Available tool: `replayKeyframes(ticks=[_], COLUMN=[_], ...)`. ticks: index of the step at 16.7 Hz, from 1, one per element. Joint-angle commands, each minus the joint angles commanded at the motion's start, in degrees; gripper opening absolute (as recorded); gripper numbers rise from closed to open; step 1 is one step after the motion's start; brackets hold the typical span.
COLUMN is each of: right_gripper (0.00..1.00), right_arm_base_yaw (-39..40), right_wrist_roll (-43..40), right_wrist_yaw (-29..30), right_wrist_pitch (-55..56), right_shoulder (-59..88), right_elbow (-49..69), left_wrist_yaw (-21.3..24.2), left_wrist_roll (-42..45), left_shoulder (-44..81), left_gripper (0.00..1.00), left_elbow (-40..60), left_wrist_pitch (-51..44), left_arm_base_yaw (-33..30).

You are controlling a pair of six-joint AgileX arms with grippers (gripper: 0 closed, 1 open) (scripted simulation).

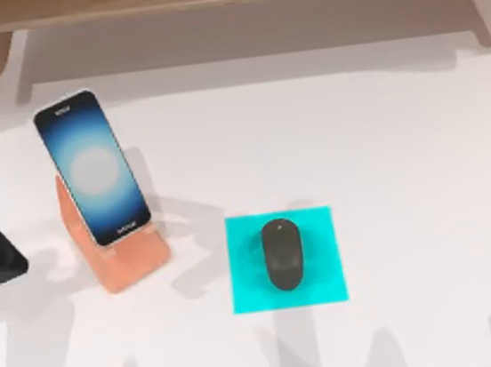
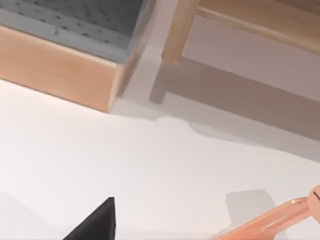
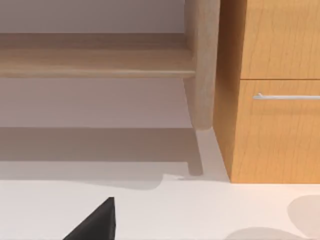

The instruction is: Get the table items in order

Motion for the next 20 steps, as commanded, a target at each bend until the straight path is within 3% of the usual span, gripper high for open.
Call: replayKeyframes(ticks=[4, 7, 16, 20], right_gripper=[1.00, 1.00, 1.00, 1.00], right_arm_base_yaw=[0.0, 0.0, -0.2, -3.0], right_wrist_roll=[0.0, 0.0, -0.1, -0.6], right_wrist_yaw=[0.0, 0.0, -0.3, -3.3], right_wrist_pitch=[0.0, 0.0, 0.5, 7.4], right_shoulder=[0.0, 0.0, 0.5, 8.5], right_elbow=[0.0, 0.0, 0.1, 1.6], left_wrist_yaw=[14.6, 20.6, 22.3, 22.3], left_wrist_roll=[14.7, 20.7, 22.4, 22.4], left_shoulder=[-14.6, -21.1, -22.9, -22.9], left_gripper=[1.00, 1.00, 1.00, 1.00], left_elbow=[-10.2, -15.5, -17.1, -17.1], left_wrist_pitch=[5.6, 9.4, 10.9, 10.9], left_arm_base_yaw=[11.9, 17.5, 19.0, 19.0])
